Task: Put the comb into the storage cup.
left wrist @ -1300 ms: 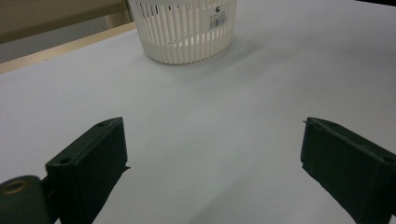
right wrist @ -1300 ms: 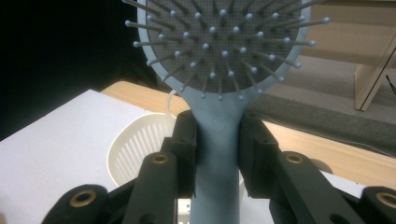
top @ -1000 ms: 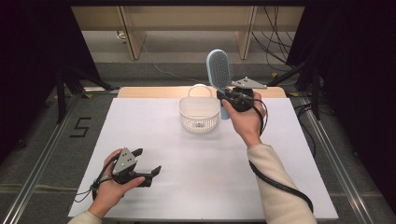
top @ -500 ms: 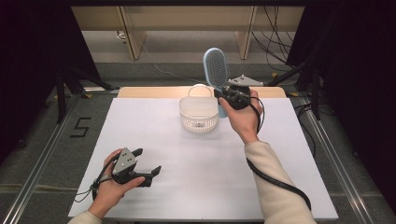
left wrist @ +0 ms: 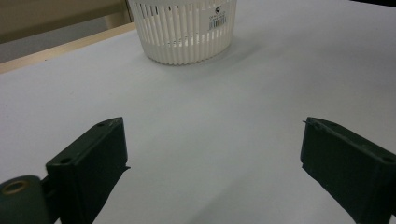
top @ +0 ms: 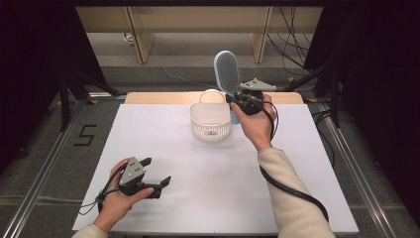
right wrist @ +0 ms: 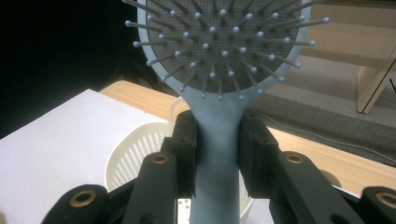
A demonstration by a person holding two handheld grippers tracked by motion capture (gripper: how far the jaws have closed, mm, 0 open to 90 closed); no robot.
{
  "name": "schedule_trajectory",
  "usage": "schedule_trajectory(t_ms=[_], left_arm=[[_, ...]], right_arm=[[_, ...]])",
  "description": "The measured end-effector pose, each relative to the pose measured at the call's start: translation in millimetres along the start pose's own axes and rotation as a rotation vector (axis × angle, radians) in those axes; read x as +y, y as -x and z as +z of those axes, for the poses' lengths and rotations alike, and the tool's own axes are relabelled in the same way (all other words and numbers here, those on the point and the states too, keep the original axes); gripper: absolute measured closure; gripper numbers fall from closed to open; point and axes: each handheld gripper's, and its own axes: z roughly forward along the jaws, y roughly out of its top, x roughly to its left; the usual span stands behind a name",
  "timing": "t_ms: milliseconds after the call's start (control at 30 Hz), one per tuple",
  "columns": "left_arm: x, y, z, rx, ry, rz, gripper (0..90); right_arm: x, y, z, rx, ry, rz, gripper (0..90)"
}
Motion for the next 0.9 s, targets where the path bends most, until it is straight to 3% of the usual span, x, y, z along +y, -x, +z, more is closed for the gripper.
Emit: schedule_trajectory(t_ms=[900], left_arm=[[0.0,-0.3,-0.2,0.0,0.002,-0.003,6.8]], right_arm=[[7.3,-2.1,10.3,-0.004,-0.002,-0.003,70.4]])
